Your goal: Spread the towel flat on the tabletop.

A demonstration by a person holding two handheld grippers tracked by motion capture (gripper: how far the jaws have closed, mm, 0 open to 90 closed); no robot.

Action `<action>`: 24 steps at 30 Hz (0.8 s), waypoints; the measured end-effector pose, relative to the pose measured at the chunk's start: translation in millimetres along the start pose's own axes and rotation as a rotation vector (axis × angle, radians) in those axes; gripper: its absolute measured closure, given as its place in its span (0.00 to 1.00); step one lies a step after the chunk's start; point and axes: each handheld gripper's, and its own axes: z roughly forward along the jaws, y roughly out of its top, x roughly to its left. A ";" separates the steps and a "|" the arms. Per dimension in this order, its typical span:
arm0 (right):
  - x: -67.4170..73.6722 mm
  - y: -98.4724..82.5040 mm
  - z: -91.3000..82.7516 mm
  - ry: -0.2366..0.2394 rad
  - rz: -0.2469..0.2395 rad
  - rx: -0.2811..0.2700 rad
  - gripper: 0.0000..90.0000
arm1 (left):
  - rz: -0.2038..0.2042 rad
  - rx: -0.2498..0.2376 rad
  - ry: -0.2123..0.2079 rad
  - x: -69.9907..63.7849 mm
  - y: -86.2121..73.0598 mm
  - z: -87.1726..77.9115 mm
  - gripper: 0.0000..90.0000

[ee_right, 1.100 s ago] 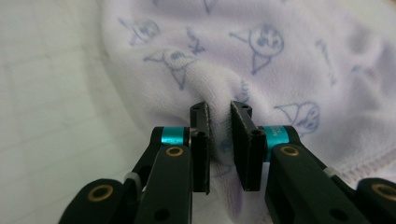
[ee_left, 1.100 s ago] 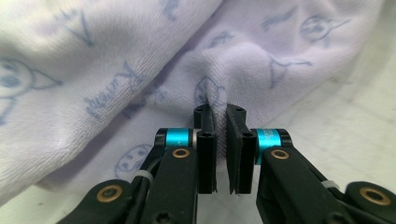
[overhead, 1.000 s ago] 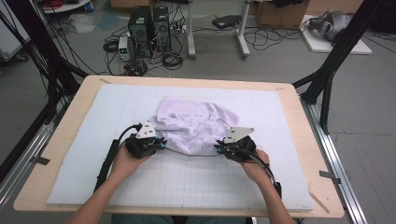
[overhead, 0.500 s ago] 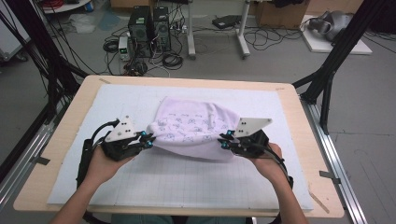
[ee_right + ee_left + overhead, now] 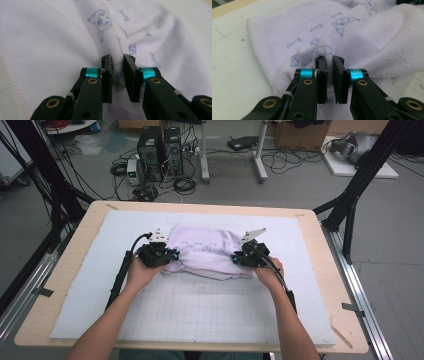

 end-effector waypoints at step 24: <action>54.3 -21.5 -34.1 0.052 -0.089 -0.063 0.62 | 0.046 0.040 -0.081 -30.0 -25.6 -16.6 0.69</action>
